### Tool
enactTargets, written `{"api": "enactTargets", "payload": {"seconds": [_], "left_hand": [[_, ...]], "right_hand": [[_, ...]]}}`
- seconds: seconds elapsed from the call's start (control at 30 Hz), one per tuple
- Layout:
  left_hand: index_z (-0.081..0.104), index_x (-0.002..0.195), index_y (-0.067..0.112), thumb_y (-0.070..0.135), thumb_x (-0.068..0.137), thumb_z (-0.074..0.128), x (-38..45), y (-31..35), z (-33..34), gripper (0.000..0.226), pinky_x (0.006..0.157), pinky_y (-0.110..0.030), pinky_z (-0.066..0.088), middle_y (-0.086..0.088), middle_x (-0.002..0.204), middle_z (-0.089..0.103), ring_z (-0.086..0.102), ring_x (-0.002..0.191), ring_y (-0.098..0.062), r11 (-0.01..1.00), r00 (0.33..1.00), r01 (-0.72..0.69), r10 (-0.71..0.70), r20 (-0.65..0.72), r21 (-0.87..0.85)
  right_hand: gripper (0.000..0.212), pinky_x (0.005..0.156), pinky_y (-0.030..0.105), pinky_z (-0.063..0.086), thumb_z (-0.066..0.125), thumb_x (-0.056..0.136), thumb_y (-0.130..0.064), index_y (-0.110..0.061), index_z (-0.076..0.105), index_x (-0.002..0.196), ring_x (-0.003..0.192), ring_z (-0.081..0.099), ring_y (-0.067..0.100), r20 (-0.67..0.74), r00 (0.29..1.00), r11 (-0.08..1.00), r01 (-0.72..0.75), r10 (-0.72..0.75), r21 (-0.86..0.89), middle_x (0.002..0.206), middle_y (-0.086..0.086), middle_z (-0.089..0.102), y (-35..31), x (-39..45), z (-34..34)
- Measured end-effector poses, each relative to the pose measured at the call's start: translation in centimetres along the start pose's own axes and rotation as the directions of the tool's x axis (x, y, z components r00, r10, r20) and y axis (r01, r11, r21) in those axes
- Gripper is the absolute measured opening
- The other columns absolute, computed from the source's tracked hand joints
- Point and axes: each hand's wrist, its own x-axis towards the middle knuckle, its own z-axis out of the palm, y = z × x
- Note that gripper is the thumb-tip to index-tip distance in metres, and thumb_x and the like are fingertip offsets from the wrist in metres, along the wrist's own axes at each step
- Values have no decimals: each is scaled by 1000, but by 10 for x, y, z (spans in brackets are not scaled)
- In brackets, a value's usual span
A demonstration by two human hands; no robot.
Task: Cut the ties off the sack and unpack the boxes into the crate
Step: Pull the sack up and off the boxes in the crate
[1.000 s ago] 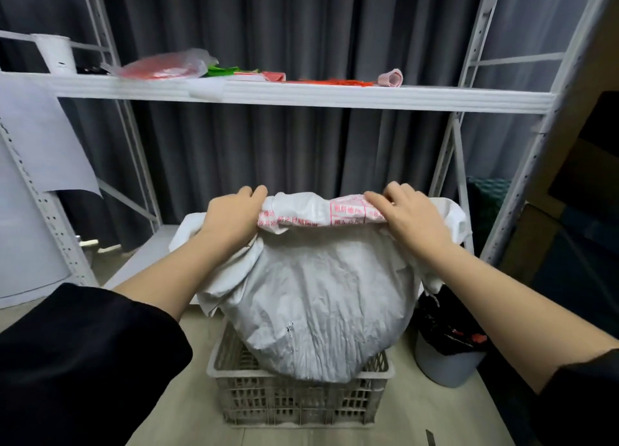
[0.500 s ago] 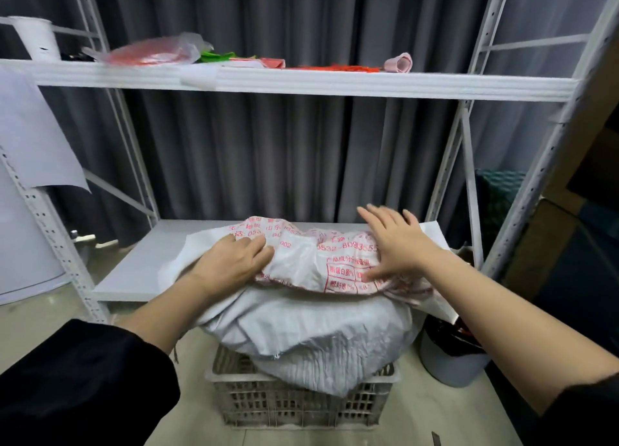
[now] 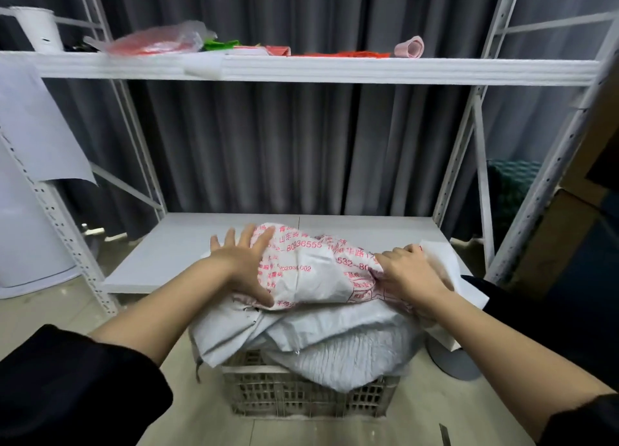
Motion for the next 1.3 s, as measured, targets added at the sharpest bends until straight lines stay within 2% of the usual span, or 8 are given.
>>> {"api": "enactTargets", "payload": {"seconds": [0.2,0.37,0.47,0.67,1.0,1.1,1.2,1.3], "left_hand": [[-29,143,40,63,52,81,4,23,41,144,93,-39,48,-17,156,-5,53,115,-36,999,996,-22,25,-89,40],[-17,150,31,64,68,70,7,33,65,124,81,-37,49,-14,134,36,57,106,-30,995,982,55,-40,-184,78],[-2,152,32,38,88,58,6,32,67,87,81,-37,49,-11,134,40,56,109,-29,996,977,39,-20,-214,84],[39,132,25,24,92,49,0,36,42,42,75,-34,44,-6,130,49,58,108,-30,998,935,32,-12,-354,50],[50,119,21,19,89,49,-19,6,-95,29,85,-38,35,-6,112,62,57,104,-30,980,771,172,-69,-633,103],[55,109,20,12,86,49,-31,0,-111,25,77,-39,32,-9,98,62,58,92,-33,985,597,164,-53,-800,57],[54,111,20,15,86,49,-42,-1,-122,26,79,-40,35,-11,102,62,58,96,-34,989,656,117,-8,-755,91],[56,106,17,18,82,50,-52,-9,-139,25,73,-39,31,-14,97,63,57,92,-37,995,481,97,-43,-875,5]], "right_hand": [[39,70,36,43,37,81,-53,-22,62,84,65,61,23,-36,996,993,79,-82,-84,71,-2,60,2,-23,4],[88,95,43,36,47,69,-68,-29,26,146,119,51,27,421,905,992,-1,53,-124,133,3,49,12,-21,-20],[105,94,41,35,62,70,-62,-22,8,150,122,49,27,510,828,966,-133,231,-222,134,5,52,10,-20,-22],[27,85,36,38,54,88,-34,-19,52,110,109,54,26,329,915,968,-187,234,-167,114,1,64,14,-14,-21],[9,83,37,32,55,85,-28,-20,57,89,96,62,28,-3,934,931,-357,358,-80,94,4,70,28,40,-101],[15,79,38,32,54,86,-31,-19,57,92,95,61,31,-102,920,925,-381,378,-4,94,5,69,32,39,-120],[17,80,39,34,59,82,-35,-19,56,88,94,60,32,-119,934,941,-339,337,0,92,6,68,35,36,-137],[28,78,41,35,62,81,-41,-16,52,88,91,59,34,-227,918,944,-328,326,30,92,7,66,35,38,-154]]}}
